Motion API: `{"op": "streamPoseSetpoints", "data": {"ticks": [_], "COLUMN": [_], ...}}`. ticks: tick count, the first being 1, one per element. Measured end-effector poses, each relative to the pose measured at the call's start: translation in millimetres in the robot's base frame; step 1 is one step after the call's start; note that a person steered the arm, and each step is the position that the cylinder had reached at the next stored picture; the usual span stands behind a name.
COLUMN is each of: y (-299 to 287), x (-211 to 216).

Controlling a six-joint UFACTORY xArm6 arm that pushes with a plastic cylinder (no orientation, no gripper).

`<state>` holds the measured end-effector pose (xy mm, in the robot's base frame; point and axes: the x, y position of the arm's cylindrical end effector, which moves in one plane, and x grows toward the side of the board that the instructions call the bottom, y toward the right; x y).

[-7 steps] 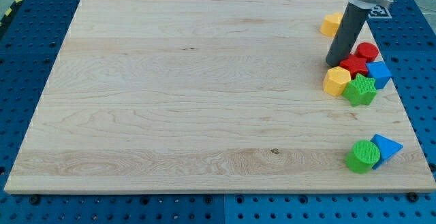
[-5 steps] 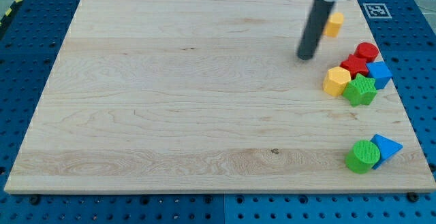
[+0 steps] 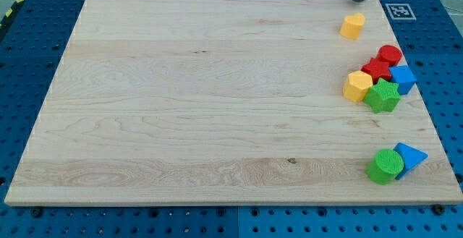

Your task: Place the yellow heart close to group of blocks

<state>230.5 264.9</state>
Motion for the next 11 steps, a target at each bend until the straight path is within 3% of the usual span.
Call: {"op": "streamPoseSetpoints", "data": {"ticks": [3,5,6,8,10,11], "y": [-9.7,7.5,-16.6,-68.5,-117.7,-135.2], "x": [121.1,65.0,50.5,86.7,60.7,69.0]}}
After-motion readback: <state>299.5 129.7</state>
